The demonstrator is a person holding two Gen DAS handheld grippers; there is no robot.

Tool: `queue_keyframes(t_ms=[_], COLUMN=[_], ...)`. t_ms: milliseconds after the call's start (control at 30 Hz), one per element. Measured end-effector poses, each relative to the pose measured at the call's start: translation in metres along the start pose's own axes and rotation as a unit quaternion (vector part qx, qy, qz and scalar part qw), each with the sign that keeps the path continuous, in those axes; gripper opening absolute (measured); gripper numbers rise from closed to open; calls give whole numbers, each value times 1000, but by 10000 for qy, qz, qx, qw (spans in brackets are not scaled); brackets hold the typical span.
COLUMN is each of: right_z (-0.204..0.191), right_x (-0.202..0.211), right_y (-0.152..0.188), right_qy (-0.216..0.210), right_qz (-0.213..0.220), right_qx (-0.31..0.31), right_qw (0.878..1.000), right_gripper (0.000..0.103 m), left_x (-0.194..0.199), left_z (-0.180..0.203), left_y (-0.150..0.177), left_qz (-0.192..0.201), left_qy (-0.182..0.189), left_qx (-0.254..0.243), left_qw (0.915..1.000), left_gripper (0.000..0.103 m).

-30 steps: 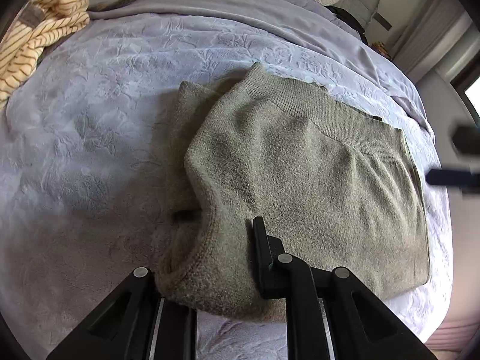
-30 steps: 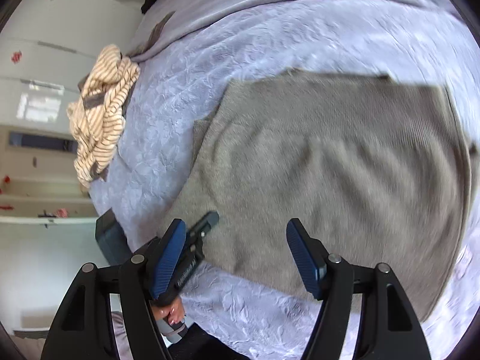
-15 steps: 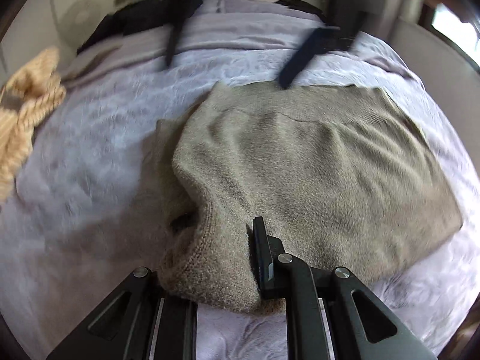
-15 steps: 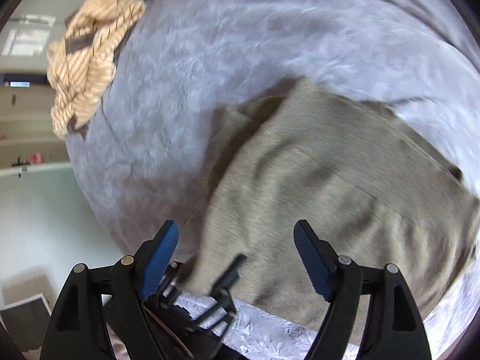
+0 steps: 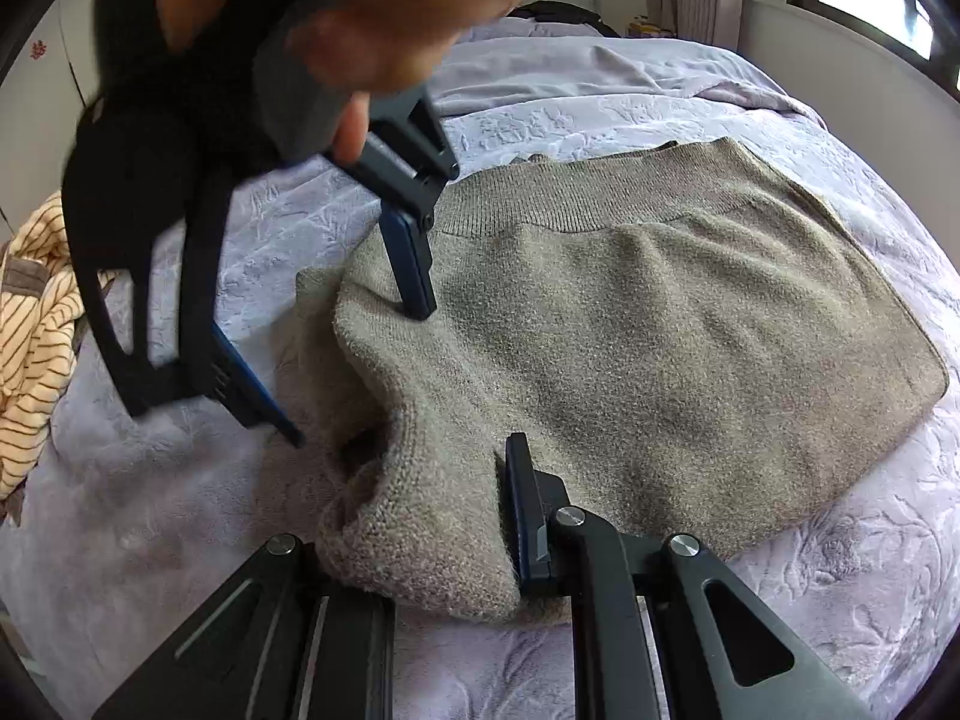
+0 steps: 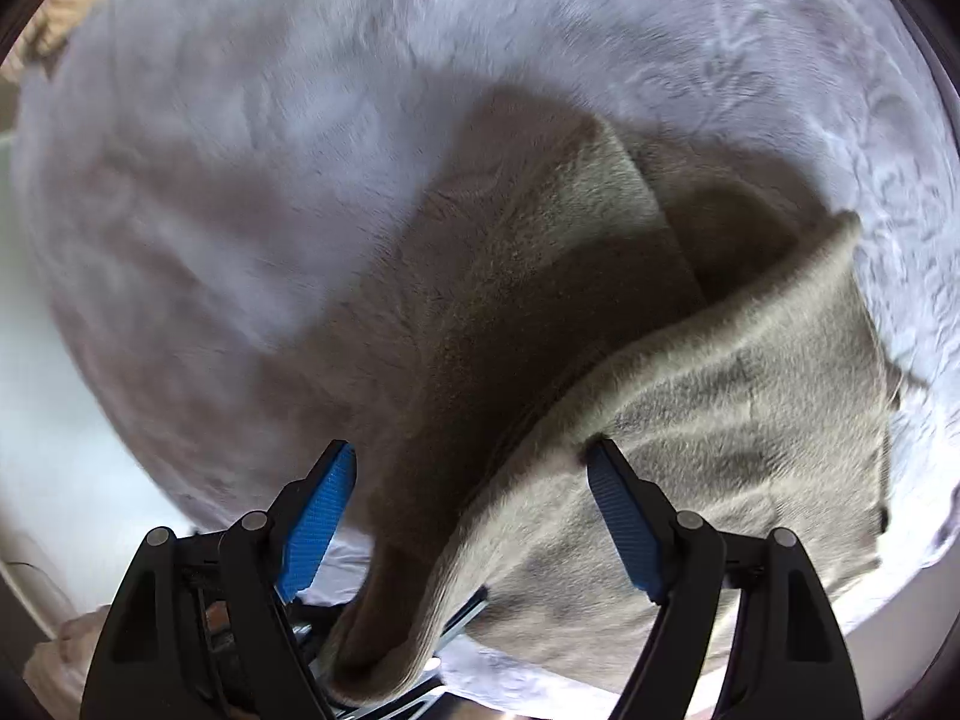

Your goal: Fold small clothes

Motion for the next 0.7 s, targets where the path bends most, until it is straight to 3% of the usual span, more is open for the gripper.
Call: queue_keyframes(t_ms=[100,133,167,200,233,400,567,700], right_z=[1,1,1,3,6,22,48,75], right_x=[-8,-10,-9,-8,-4,29,72,109], right_y=[-3,-3,-1,1,4,31,84,125], right_qy=[154,190,249,362,364,-631,-1592,-2019], right_qz=[-25,22,112,204,360,1332,2422,3162], right_qx=[-39,-34,9,46,52,-124,-395,-609], right_qw=[9999,9998,9996,9991,9987,9890,9563,9250], right_gripper=[82,78,68,37,18,15,15,15], left_x=[3,3,4,4,4,20,51,76], left_z=[3,2,1,1,-1,1,18,45], left_y=[-4,-4,-6,-7,-8,-24,-55,-83], left_qz=[58,52,31,10,-4,147,420,696], left_qy=[-27,-13,6,17,39,210,489,687], left_qx=[-102,-87,-43,-2,48,64,55,-160], left_qw=[9999,9999,10000,10000,10000,9996,9979,9951], left_gripper=[16,16,16,16,16,16,16,16])
Point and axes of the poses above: each gripper's, at about its wrist camera, not at the fingertips, and x roughly against the way its jaws point, z to its right, y to its underside, the point moved 7 cm from there along -x, roughly the way its jaws point, and after that the axes turned 10 degrees about -y, right-handed, at the moved point
